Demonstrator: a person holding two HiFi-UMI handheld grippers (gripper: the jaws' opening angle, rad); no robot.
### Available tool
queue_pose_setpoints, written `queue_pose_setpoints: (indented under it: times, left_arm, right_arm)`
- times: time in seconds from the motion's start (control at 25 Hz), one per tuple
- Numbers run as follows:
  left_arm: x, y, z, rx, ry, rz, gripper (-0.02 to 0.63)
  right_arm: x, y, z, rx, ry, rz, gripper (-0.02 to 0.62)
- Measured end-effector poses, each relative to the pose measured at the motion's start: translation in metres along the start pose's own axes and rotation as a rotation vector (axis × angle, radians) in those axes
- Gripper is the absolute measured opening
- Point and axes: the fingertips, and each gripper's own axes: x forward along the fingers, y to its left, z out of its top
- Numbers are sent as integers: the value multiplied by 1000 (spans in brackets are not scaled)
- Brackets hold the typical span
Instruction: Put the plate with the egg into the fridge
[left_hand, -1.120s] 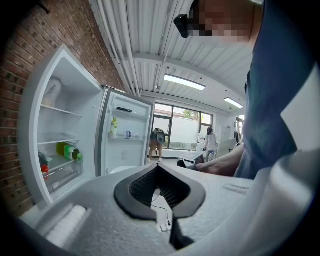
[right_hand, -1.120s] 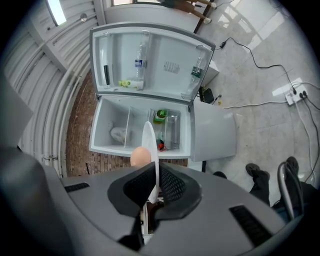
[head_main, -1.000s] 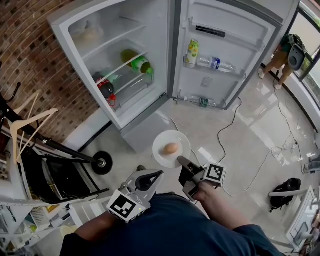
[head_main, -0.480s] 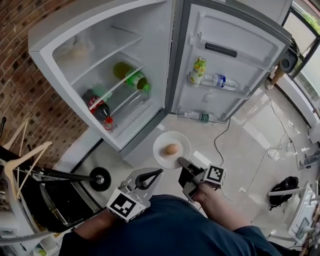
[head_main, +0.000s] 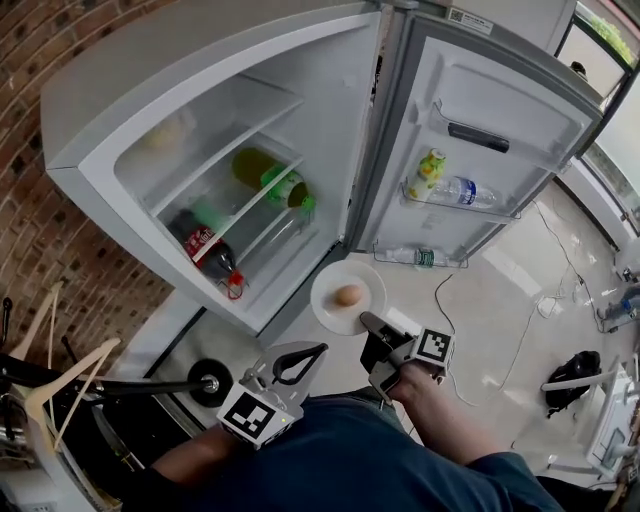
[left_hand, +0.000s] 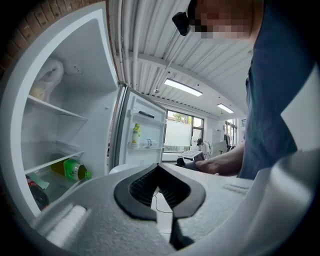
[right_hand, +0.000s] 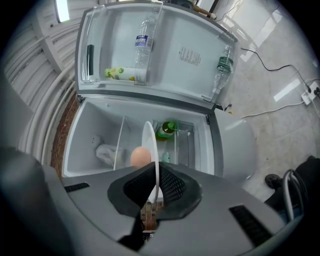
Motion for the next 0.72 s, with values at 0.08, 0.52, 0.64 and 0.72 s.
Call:
queue_pose_setpoints:
  times: [0.08, 0.52, 0.64, 0.72]
  left_arm:
    - [1, 9, -1, -5, 4, 1, -2]
    - [22, 50, 5, -39, 10, 118, -2]
    - [27, 59, 5, -36, 16, 153, -2]
    - [30, 63, 6, -38, 12, 174, -2]
  right_arm:
    - [12, 4, 5, 1, -2, 5, 21]
    - [63, 10, 24, -13, 143, 9, 21]
    - [79, 11, 33, -21, 170, 8, 21]
    - [93, 12, 40, -24, 182, 7, 21]
